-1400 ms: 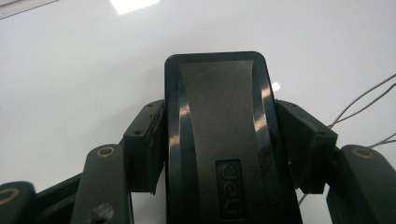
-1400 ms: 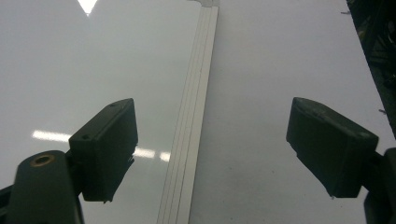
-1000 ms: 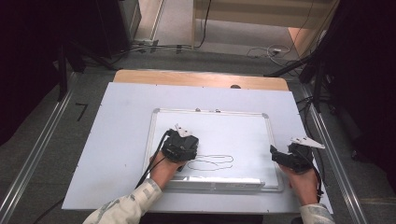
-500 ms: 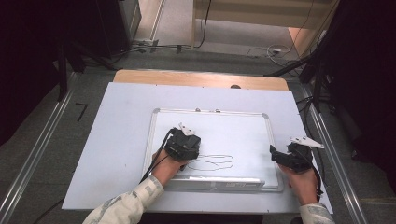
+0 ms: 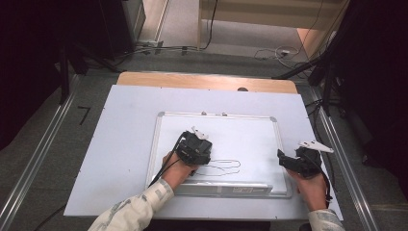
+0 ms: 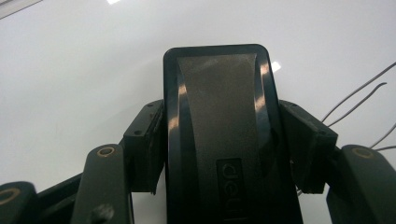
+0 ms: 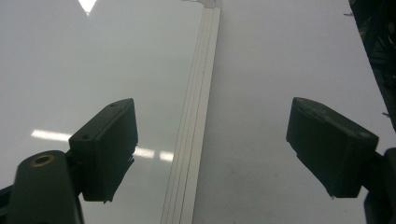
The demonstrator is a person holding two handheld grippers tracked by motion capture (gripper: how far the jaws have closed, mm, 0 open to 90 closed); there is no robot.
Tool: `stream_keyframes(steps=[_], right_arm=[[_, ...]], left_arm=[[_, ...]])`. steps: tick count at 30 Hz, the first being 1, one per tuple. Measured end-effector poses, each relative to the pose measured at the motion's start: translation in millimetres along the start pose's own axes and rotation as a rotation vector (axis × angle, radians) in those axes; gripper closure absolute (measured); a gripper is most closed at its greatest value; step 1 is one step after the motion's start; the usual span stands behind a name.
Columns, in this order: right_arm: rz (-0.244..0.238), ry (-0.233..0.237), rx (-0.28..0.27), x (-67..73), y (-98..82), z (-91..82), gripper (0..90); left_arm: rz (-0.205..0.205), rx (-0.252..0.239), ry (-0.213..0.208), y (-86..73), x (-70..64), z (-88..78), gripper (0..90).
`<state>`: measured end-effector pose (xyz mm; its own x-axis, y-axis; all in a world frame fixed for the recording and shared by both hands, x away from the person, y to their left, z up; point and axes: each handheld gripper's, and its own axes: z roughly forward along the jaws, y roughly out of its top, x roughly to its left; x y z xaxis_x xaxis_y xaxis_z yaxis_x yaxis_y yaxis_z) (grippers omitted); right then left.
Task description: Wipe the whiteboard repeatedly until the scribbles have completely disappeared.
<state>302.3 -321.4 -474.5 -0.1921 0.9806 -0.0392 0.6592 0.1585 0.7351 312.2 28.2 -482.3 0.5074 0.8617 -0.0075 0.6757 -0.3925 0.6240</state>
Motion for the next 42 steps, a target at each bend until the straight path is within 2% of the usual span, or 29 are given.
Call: stream_keyframes(steps=[38, 42], right_arm=[[0.002, 0.001, -0.001, 0.1, 0.1, -0.3, 15.2], [0.001, 0.001, -0.002, 0.0, 0.1, -0.3, 15.2]], left_arm=[[0.019, -0.012, -0.016, 13.3, -27.0, 12.1, 39.3], [0.033, -0.008, -0.021, 15.6, -30.6, 13.6, 39.3]])
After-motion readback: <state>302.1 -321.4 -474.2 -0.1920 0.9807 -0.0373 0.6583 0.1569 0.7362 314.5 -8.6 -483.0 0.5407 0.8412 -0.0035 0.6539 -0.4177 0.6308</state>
